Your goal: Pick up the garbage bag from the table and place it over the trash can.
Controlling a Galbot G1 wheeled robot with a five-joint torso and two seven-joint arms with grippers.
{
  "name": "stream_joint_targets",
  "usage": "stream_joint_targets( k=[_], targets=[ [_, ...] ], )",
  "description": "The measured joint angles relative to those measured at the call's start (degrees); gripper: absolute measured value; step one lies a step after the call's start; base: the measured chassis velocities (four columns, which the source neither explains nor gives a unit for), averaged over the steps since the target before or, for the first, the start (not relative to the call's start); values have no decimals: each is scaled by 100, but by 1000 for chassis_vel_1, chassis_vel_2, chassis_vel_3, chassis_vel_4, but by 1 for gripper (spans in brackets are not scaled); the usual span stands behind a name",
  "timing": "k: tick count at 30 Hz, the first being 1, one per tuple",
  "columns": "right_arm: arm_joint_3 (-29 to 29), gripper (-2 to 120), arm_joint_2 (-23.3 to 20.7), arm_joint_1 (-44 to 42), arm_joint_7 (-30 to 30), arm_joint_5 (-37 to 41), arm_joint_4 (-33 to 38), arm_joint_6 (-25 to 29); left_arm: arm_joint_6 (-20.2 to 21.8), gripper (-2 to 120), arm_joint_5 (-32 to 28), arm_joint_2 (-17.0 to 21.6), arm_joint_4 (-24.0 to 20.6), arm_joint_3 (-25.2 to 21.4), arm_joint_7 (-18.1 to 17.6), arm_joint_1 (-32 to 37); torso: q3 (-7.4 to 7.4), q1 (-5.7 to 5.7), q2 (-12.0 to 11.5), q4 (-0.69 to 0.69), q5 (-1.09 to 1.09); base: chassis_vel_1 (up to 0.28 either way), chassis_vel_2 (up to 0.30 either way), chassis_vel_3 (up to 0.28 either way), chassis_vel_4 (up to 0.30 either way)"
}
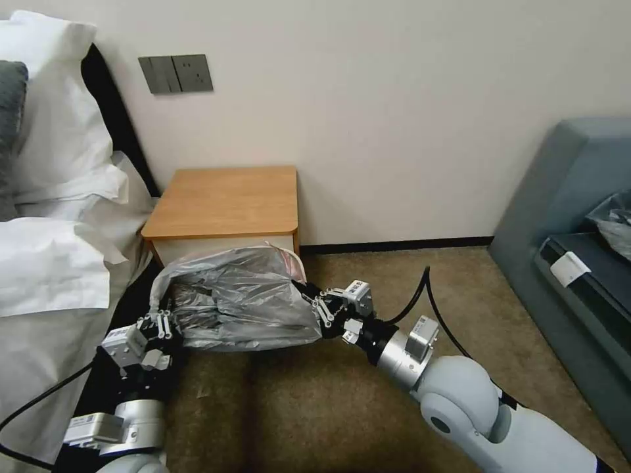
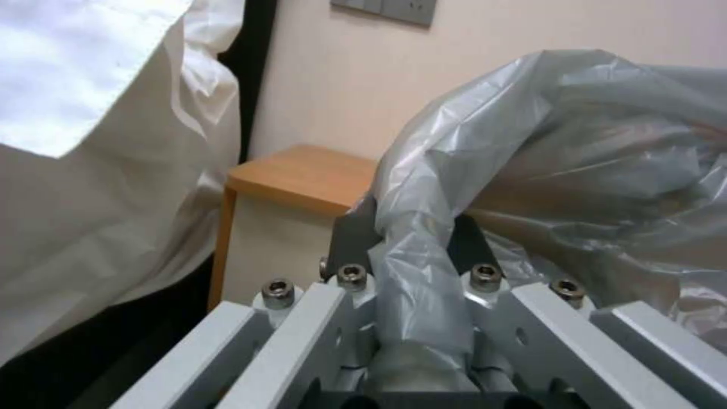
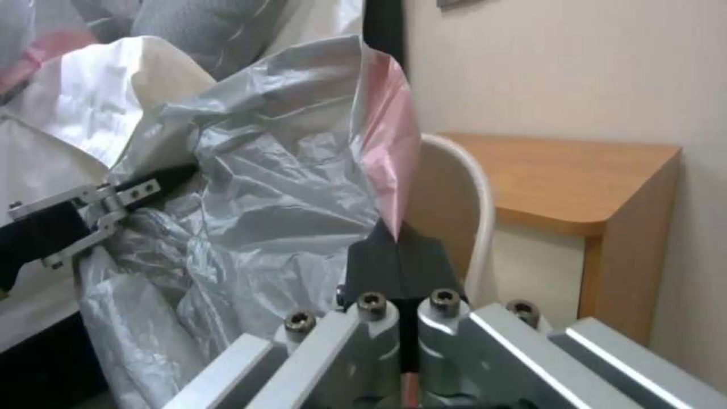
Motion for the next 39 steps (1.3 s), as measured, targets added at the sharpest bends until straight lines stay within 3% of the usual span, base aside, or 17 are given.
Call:
stream_joint_targets(
  k=[13,27,39],
  targets=[
    [201,0,-2,358,60,86,-290,25,-77,8,-166,0,-36,-45,332,23,0,0,0,0,0,0,0,0,0],
    [351,0,5,356,55,52,-548,92,-9,8,-1071,0,-228,31,725,105,0,0,0,0,0,0,0,0,0],
    [247,0,201,416,84,-218,-1020,254,171,9,-1798,0,-487,503,826,260,0,0,0,0,0,0,0,0,0]
  ],
)
